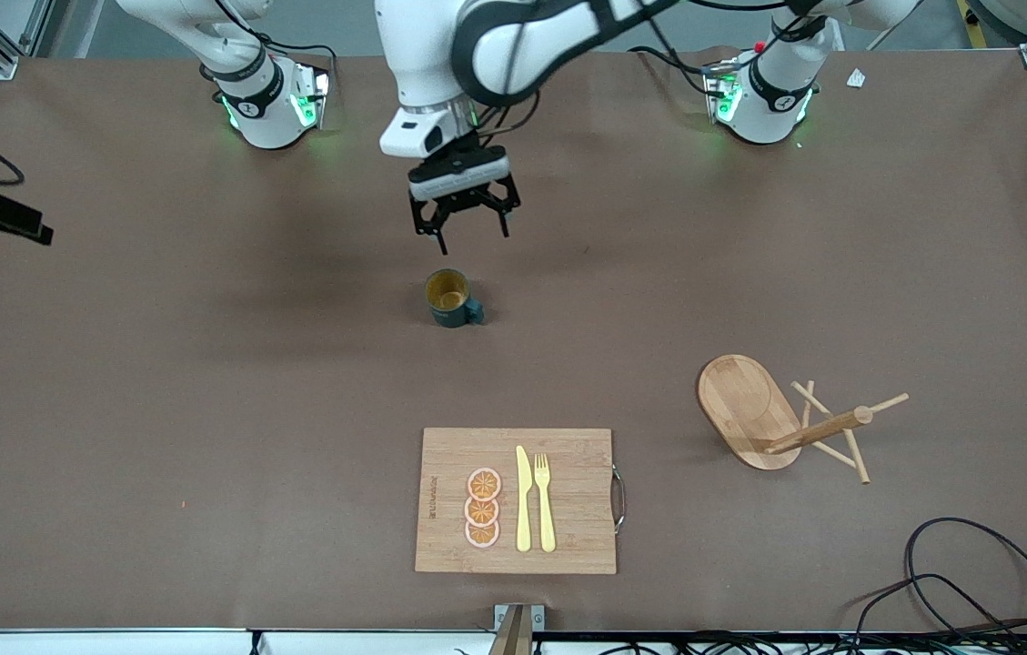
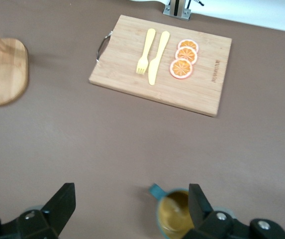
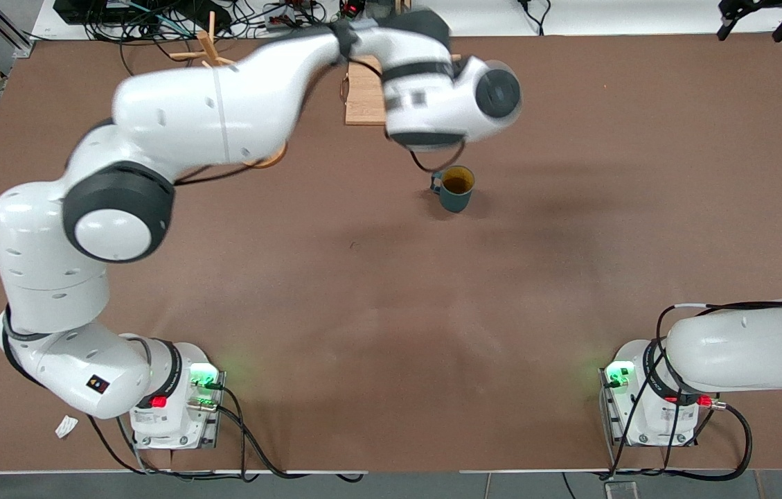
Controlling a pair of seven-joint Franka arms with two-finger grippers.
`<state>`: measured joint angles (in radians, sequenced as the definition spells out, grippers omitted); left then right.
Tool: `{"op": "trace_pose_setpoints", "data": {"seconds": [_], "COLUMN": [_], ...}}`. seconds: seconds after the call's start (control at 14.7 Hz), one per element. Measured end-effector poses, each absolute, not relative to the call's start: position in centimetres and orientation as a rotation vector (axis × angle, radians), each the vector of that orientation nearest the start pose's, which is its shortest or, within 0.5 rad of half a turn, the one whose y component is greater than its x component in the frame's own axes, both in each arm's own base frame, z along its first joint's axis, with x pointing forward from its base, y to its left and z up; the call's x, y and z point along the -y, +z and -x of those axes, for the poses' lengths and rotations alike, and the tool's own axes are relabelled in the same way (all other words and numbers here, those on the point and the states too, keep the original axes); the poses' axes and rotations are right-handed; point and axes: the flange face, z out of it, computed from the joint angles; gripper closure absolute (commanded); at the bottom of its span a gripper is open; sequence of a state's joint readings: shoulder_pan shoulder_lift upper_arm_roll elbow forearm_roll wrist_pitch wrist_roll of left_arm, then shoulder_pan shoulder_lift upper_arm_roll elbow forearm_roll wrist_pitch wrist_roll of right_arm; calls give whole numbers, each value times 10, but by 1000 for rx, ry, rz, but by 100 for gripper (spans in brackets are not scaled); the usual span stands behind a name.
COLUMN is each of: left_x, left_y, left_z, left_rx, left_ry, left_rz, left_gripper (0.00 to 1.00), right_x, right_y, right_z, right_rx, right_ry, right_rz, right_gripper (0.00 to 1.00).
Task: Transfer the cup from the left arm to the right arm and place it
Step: 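Open the left gripper and raise it away from the mug, then lower the right gripper over the mug while the left gripper withdraws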
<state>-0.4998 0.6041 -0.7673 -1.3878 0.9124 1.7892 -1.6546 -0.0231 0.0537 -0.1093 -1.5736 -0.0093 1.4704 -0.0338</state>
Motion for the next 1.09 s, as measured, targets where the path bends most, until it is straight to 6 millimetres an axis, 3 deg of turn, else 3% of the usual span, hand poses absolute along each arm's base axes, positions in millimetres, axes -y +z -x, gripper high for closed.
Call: {"op": "trace_pose_setpoints", "data": {"seconds": [0.27,0.48,0.61,0.88,1.09], "left_x": [526,462,432,393,361], "left_y": [475,495,497,498,511], "left_z": [-459,-518,-543,-568,-584], "left_rx": [242,177,151,110,20], "left_ry": [-521,-418,-368,-254,-184], "left_rz": [3017,3063,3076,3127,3180], "left_gripper": [0,0,0,0,0], "right_x": [95,94,73,13,-45], "right_y": [549,546,542,518,509], "right_z": [-573,-575,-578,-582,-582], "right_rx": [-220,-506,-757,-1204,-1554], "right_ry": [288,294,302,342,329], "right_rz": [3142,3123,3075,2905,2775], "right_gripper": [0,0,0,0,0]}}
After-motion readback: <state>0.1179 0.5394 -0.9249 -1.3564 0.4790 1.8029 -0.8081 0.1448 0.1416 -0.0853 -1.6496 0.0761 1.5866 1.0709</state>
